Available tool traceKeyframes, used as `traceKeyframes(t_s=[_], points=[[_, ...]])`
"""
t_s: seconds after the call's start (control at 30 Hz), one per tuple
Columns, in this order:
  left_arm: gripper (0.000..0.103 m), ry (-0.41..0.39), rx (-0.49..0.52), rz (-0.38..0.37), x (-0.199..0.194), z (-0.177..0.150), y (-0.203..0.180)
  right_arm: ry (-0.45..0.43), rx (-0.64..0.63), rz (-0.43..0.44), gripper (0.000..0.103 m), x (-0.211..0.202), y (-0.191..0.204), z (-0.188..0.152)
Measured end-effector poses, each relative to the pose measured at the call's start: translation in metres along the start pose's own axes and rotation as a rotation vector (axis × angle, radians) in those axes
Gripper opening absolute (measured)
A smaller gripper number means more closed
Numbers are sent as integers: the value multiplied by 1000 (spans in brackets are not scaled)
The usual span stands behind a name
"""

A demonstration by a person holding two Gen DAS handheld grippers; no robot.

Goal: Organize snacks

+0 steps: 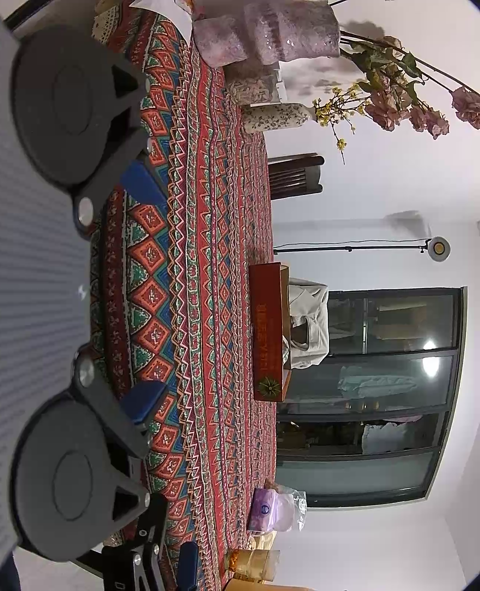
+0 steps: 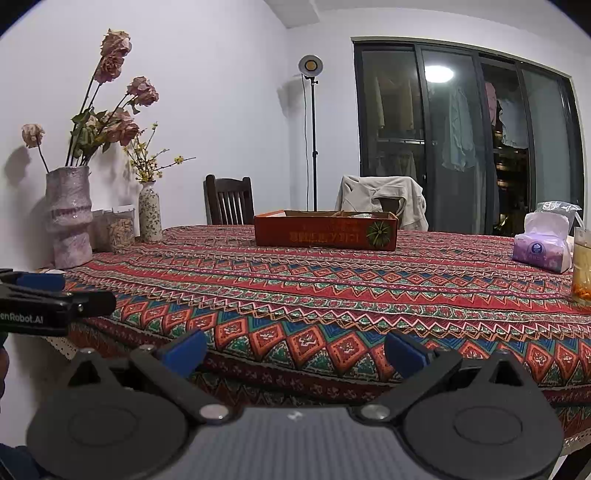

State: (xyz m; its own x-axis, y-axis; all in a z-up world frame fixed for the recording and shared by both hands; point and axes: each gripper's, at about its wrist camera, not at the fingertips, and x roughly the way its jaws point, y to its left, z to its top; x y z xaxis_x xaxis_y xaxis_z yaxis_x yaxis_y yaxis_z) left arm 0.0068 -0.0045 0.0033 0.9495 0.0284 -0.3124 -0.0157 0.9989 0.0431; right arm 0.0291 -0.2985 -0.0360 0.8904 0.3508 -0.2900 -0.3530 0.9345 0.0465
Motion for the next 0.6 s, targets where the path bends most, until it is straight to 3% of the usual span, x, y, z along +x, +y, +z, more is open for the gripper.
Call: traceKeyframes(t_s=[0.6], points=[[103, -4, 3, 1, 0, -2, -2, -4, 0, 0, 103, -1, -1, 2]])
